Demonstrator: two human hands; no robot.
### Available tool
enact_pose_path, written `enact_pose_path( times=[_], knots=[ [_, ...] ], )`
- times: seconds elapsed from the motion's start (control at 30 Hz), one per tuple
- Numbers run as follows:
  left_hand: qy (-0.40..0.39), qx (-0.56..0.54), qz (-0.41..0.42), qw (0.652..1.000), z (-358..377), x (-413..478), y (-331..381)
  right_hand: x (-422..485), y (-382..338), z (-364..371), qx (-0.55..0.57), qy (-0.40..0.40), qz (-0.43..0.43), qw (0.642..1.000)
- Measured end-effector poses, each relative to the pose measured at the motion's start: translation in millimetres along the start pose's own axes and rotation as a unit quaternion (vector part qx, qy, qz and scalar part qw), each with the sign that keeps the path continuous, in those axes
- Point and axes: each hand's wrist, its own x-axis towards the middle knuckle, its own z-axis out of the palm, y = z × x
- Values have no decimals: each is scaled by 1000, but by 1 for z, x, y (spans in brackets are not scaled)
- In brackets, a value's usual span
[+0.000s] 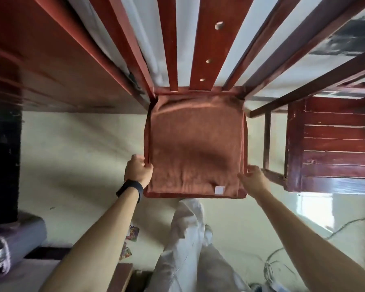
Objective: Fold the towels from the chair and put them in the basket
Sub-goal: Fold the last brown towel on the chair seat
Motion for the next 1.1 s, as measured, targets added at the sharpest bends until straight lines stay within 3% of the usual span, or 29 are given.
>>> enact_pose_path(
  times=[0.07, 0.17, 0.43, 0.6, 0.73, 0.83, 0.9, 1.03, 1.1],
  knots=[
    [-20, 12, -31, 999, 26, -20, -39, -12, 37, 22, -28, -11, 41, 999],
    [-25, 15, -43, 999, 55, -35, -73, -11, 64, 45, -47, -2, 29, 998],
    [48, -9, -66, 997, 80, -27, -89, 25, 84, 81, -33, 52, 41, 997],
    [29, -34, -73, 996, 74, -33, -89, 18, 89, 84, -26, 52, 47, 997],
    [17, -198, -107, 974, 53, -48, -84, 2, 82, 57, 119, -6, 65, 991],
    [-109, -297, -180, 931, 19, -58, -67, -5, 55, 18, 248, -56, 62, 965],
    [-164, -330, -161, 916, -7, -60, -53, -10, 33, -11, 306, -66, 17, 949],
    [-101, -486, -34, 867, -36, -58, -35, -28, 9, -47, 353, -16, -129, 927],
    [-65, -452, -11, 890, -28, -55, -35, -25, 16, -37, 323, 22, -134, 937]
  ],
)
